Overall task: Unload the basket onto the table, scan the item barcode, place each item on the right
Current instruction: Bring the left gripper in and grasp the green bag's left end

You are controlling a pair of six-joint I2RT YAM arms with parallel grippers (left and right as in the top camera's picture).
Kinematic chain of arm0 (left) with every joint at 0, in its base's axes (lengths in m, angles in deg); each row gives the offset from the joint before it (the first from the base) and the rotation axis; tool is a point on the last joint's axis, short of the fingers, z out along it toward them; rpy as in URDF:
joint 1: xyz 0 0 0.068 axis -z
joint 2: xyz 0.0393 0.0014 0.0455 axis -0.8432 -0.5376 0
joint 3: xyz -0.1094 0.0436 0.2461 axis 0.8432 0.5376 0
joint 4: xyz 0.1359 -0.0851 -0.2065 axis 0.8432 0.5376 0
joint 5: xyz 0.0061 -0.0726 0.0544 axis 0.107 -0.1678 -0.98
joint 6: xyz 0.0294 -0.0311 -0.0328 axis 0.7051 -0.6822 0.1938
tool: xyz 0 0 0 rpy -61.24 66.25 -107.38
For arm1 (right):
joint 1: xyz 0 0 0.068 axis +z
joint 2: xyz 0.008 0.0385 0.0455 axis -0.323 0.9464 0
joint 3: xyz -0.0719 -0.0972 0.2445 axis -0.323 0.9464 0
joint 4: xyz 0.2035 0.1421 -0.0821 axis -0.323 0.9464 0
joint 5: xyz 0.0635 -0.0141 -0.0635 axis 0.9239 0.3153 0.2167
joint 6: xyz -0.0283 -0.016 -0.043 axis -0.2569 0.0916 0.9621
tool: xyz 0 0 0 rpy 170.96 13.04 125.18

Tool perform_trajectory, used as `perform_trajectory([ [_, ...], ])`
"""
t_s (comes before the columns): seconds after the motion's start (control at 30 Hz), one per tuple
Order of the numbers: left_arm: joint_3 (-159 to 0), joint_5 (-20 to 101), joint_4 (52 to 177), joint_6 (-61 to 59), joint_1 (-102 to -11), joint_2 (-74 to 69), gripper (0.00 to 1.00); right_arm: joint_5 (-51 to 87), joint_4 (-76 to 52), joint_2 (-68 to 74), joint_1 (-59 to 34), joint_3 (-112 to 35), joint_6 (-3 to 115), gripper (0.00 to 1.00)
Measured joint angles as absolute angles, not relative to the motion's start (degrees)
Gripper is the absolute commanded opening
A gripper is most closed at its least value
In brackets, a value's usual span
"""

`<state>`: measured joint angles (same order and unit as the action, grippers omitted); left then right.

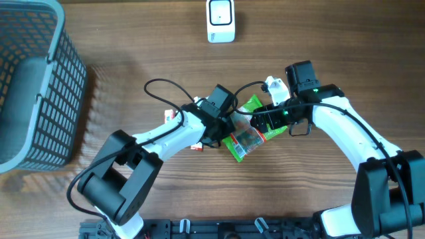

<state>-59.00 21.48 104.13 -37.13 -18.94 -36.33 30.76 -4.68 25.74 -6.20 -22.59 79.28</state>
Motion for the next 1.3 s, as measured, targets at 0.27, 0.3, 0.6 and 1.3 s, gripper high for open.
perform_trajectory([
  [0.27,-59.15,20.72,98.01,-28.43,-19.55,-37.53,0.04,30.76,-3.63,25.74,-6.20,-22.59,78.02,0.95],
  [0.3,-59.81,20.72,100.83,-26.48,-20.09,-37.42,0.04,30.76,-3.63,25.74,-6.20,-22.59,77.84,0.95],
  [0.6,-66.08,30.18,114.51,-18.72,-26.78,-31.76,0.04,26.54,-3.69,25.74,-6.20,-22.59,71.35,0.96],
  [1.3,-65.14,34.47,108.37,-14.77,-25.69,-42.67,0.04,27.37,-3.61,33.19,-6.20,-22.59,70.06,0.74],
])
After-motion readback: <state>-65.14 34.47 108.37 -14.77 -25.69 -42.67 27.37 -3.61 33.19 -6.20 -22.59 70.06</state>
